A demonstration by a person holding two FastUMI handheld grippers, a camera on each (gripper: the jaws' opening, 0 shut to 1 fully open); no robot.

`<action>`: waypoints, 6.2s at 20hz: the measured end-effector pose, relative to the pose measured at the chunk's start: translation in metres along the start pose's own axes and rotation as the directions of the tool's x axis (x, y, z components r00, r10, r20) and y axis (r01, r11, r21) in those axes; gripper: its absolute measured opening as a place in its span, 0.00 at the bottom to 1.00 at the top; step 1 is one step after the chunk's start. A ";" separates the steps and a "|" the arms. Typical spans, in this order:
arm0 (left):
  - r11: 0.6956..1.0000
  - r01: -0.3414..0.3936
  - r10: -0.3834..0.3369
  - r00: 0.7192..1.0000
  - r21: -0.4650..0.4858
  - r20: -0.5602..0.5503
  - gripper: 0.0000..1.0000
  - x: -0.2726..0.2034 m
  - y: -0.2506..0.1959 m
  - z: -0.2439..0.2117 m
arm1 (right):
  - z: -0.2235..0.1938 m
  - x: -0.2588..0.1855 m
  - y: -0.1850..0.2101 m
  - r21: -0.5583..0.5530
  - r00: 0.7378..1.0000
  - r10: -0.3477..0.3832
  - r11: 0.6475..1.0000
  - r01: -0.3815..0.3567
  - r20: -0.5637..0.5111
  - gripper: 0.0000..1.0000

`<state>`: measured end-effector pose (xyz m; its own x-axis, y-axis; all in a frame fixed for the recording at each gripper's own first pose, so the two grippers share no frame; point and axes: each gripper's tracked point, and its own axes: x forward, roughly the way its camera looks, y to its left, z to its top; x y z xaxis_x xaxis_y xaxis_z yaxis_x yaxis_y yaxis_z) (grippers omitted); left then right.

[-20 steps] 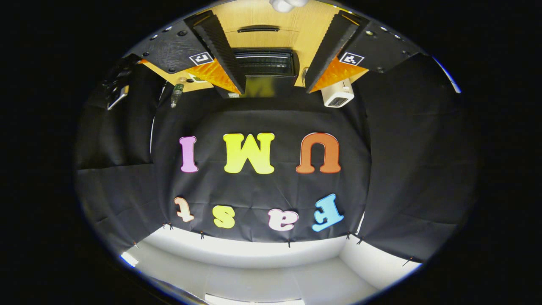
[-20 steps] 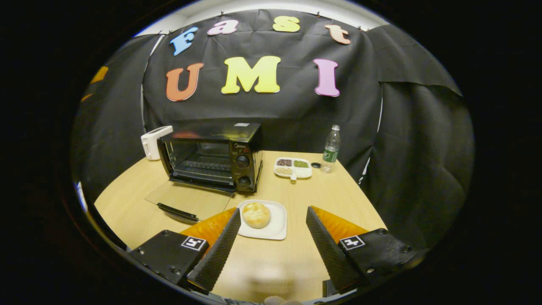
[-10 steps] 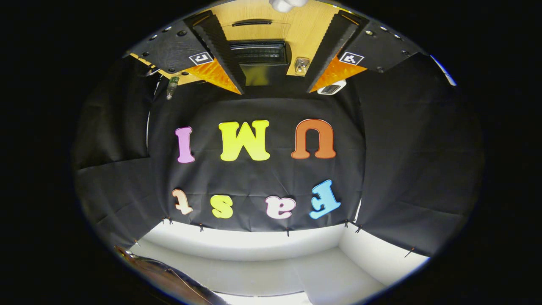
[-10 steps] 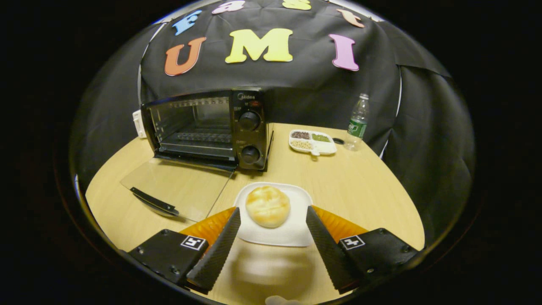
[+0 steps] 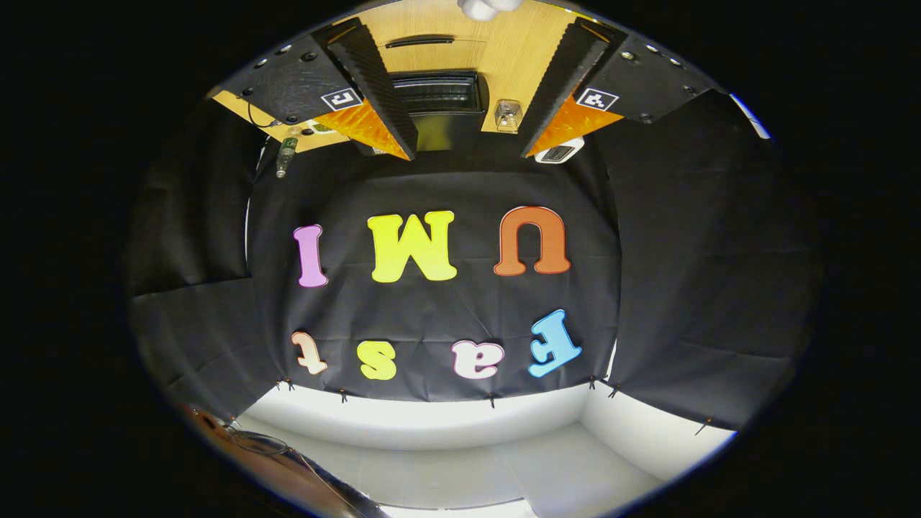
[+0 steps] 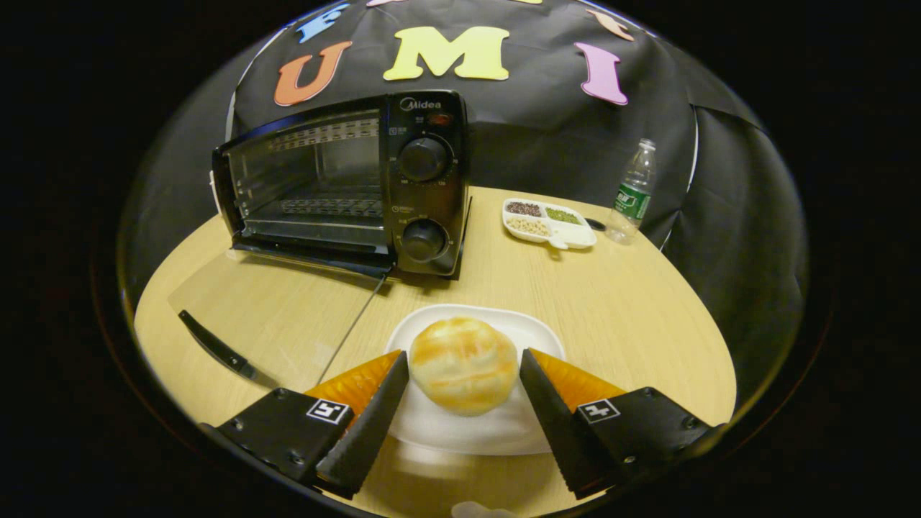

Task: Open the electric oven with the left hand, put the food in, and close the electric oven.

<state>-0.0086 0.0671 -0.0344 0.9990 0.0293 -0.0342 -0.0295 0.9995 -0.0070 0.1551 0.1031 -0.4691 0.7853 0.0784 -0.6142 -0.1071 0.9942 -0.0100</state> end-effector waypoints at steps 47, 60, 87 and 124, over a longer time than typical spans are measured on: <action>0.999 0.027 -0.022 0.994 0.045 -0.106 0.93 0.006 0.063 -0.045 | 0.151 0.032 0.215 0.716 0.928 0.274 0.592 -0.370 0.253 0.78; 0.999 0.022 -0.018 0.994 0.037 -0.112 0.93 0.008 0.061 -0.047 | 0.171 0.064 0.187 0.646 0.975 0.119 0.733 -0.214 0.187 0.86; 0.998 0.043 -0.041 0.998 0.048 -0.050 0.92 0.021 0.034 -0.081 | 0.290 -0.296 -0.007 0.129 0.765 -0.104 0.991 0.028 0.635 0.99; 0.993 0.098 -0.114 0.765 -0.060 -0.634 0.93 0.050 -0.103 -0.420 | 0.287 -0.379 -0.100 0.117 0.762 -0.135 0.990 0.078 0.634 1.00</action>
<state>0.0303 -0.0375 -0.4547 0.7458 -0.0962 -0.6592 0.0665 0.9953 -0.0701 0.0433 -0.0051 -0.0084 0.9991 -0.0275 0.0337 0.0264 0.9991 0.0342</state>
